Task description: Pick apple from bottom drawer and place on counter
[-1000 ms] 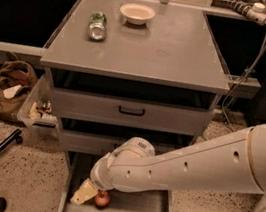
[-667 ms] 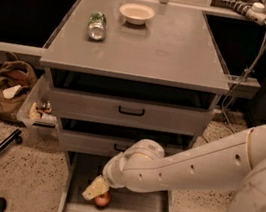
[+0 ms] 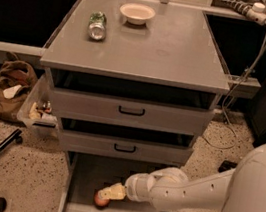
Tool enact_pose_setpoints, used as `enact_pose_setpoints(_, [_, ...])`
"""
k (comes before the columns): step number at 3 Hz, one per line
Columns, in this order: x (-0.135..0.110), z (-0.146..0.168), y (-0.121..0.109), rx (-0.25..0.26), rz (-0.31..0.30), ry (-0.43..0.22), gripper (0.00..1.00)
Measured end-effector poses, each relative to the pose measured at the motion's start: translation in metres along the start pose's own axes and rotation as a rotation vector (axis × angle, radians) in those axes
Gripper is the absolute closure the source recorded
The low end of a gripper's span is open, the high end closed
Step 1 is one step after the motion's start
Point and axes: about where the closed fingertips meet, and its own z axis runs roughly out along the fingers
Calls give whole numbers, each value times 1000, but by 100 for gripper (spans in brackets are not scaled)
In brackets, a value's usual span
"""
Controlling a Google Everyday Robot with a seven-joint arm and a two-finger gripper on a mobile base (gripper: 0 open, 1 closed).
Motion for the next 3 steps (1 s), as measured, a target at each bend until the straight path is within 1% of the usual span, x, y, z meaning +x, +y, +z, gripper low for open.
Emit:
enact_pose_setpoints(1, [47,38,2,-63,116,-42,0])
enact_pose_setpoints(2, [53,52,6,-73,141,-85,0])
enact_pose_setpoints(3, [57,59,5,-71,145,-85,0])
